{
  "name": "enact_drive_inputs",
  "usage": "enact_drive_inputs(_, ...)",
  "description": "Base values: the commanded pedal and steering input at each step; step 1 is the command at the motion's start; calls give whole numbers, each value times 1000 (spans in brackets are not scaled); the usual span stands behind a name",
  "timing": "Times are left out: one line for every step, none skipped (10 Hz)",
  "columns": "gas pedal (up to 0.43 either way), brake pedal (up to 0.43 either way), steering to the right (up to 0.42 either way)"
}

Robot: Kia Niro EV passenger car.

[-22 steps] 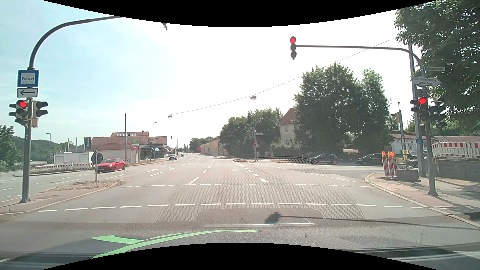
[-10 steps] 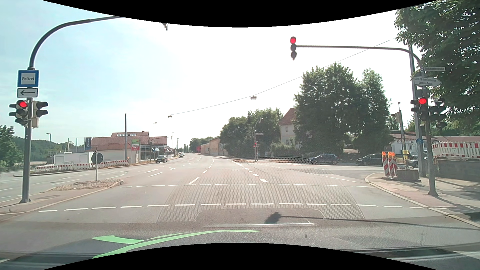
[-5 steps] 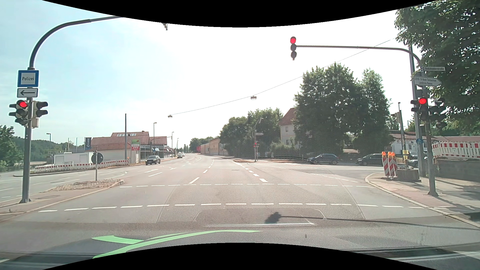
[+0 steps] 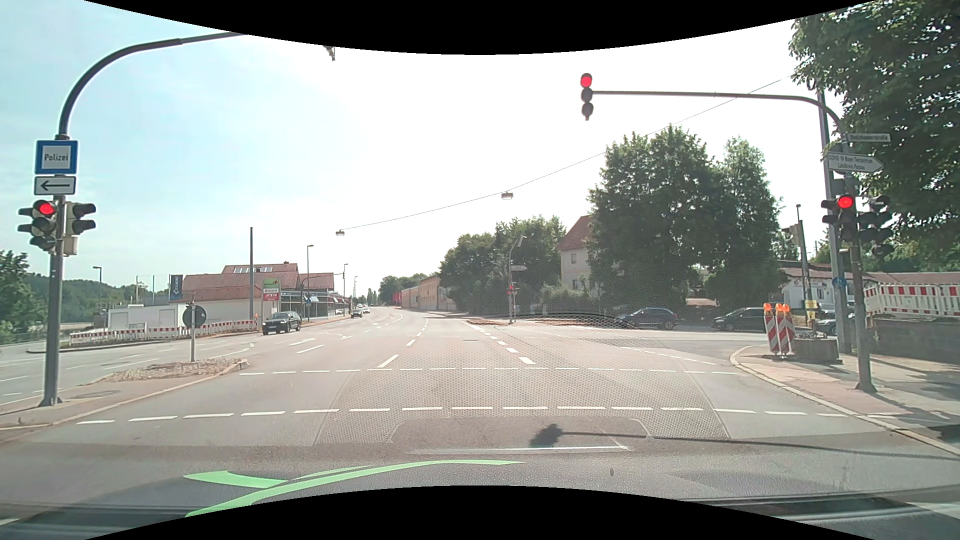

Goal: Follow the waypoints while adhering to traffic rules and regulations

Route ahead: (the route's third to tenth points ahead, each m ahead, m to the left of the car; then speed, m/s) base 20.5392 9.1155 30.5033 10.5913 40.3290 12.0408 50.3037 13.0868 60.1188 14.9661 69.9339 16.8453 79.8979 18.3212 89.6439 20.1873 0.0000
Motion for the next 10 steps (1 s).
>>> enact_drive_inputs(0, 341, -12)
enact_drive_inputs(0, 341, -12)
enact_drive_inputs(0, 341, -12)
enact_drive_inputs(0, 341, -12)
enact_drive_inputs(0, 341, -12)
enact_drive_inputs(0, 341, -12)
enact_drive_inputs(0, 341, -11)
enact_drive_inputs(0, 341, -12)
enact_drive_inputs(0, 341, -11)
enact_drive_inputs(0, 341, -12)
